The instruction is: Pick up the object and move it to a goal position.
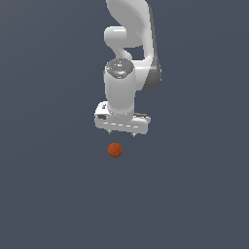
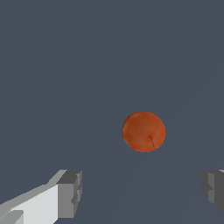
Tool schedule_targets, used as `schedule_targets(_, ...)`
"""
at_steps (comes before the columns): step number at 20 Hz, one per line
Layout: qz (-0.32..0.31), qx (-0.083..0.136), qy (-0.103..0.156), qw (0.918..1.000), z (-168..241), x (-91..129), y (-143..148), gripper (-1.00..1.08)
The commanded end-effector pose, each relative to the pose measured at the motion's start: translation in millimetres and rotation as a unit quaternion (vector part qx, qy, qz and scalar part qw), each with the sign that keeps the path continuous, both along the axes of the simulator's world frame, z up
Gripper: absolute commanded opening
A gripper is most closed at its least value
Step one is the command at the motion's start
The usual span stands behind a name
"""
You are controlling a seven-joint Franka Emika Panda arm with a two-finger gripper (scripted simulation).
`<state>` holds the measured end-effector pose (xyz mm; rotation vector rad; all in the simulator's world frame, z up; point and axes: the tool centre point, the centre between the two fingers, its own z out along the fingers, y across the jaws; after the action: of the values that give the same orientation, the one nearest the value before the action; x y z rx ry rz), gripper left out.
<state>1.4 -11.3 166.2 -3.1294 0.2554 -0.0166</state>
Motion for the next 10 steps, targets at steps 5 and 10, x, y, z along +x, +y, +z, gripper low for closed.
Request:
schedule_targets(5,-0.092,0.003,0.002,0.9958,-15,2,-6,1.0)
schedule_targets(10,-0.167,0.005,0.004,0.9859,-27,4,-12,1.0)
